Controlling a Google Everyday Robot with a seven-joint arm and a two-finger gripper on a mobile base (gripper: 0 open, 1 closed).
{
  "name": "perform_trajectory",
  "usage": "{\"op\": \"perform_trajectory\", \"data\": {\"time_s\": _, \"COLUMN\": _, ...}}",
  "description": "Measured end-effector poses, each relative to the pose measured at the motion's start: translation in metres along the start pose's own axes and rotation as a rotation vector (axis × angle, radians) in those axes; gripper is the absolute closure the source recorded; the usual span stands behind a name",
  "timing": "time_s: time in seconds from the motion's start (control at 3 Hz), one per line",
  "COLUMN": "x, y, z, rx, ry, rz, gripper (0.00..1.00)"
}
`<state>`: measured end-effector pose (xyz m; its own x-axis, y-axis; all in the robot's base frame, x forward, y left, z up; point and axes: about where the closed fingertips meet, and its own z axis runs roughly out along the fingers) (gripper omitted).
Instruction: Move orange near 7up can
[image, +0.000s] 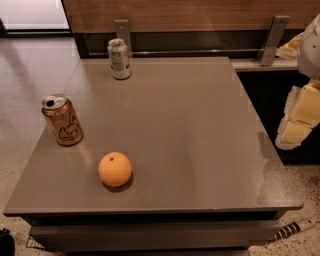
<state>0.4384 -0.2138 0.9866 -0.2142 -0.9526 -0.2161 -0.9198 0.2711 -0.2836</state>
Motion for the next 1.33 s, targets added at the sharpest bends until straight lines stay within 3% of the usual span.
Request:
{"op": "perform_trajectory", "data": {"time_s": 0.67, "x": -0.003, "y": 0.001, "z": 0.0, "rx": 0.004, "ry": -0.027, "rz": -0.003, "gripper": 0.0}}
{"op": "perform_trajectory", "data": {"time_s": 1.0, "x": -0.018, "y": 0.008, "z": 0.023, "rx": -0.024, "ry": -0.183, "rz": -0.011, "gripper": 0.0}}
{"op": "perform_trajectory", "data": {"time_s": 1.33, "x": -0.04, "y": 0.019, "z": 0.065, "rx": -0.042, "ry": -0.369, "rz": -0.06, "gripper": 0.0}}
